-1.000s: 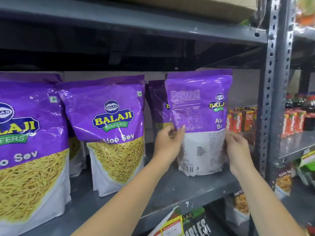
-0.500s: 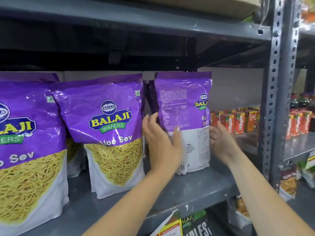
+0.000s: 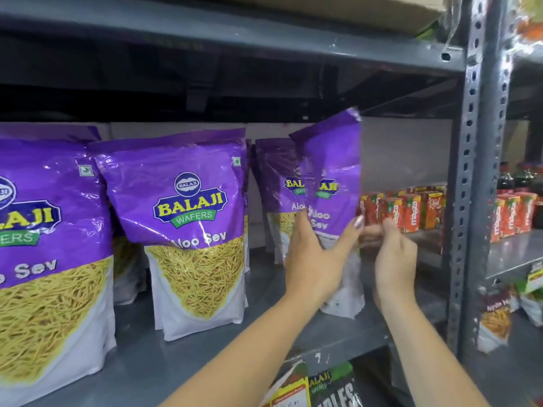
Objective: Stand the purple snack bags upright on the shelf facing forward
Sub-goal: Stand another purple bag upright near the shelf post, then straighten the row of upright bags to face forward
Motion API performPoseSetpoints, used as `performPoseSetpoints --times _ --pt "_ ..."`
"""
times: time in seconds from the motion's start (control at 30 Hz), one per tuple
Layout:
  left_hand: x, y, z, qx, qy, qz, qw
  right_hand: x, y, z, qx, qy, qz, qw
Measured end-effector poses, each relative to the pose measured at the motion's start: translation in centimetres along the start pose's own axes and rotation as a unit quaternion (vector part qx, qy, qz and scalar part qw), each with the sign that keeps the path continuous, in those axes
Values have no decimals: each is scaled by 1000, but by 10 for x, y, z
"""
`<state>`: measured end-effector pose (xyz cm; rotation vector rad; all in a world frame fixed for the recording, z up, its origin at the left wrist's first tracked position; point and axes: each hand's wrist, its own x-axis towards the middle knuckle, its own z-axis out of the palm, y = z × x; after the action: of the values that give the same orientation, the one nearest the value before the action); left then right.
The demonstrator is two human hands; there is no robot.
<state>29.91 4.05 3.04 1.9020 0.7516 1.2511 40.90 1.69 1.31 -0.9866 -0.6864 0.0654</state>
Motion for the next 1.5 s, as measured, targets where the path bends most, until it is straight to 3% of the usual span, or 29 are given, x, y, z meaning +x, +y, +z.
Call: performPoseSetpoints --times 0.1,0.2,0.27,0.33,0.4,0.43,0.73,0.93,1.13,1.17,1.23,1.33,1.4,1.5 --pt "11 -1 -1 25 60 -17 998 -15 -3 -1 26 -30 -61 997" --pt "18 -9 -13 -69 70 -9 995 4 0 -8 14 -56 -25 998" --pt "18 -15 -23 -119 57 -21 991 24 9 -17 -39 -168 70 983" --pt "12 -26 -30 -85 38 -30 995 37 19 -28 -52 -324 164 930" --pt "3 -39 -37 7 16 -24 1000 40 20 -31 -59 -429 181 883" --pt "-1 -44 -40 40 -3 -24 999 41 22 -32 -64 -447 171 876" --pt "34 -51 -35 33 -53 -45 997 51 23 -14 -76 -329 92 937" --pt "58 -59 -18 56 -122 -77 988 57 39 -20 -109 -313 105 938" --pt "40 -53 -16 82 -101 -41 991 55 41 -27 -158 -323 102 928" --pt "28 -44 -21 107 -90 -18 990 53 40 -27 -178 -308 97 930" --pt "-4 -26 -41 143 -35 71 986 46 31 -27 -181 -194 49 963" --pt "-42 -4 -89 158 119 227 953 25 0 -12 -68 -10 -119 990" --pt "-53 1 -122 170 239 244 925 3 -21 13 -15 -31 -139 990" --pt "-53 -19 -160 135 327 173 919 -34 -29 59 -29 -259 -50 964"
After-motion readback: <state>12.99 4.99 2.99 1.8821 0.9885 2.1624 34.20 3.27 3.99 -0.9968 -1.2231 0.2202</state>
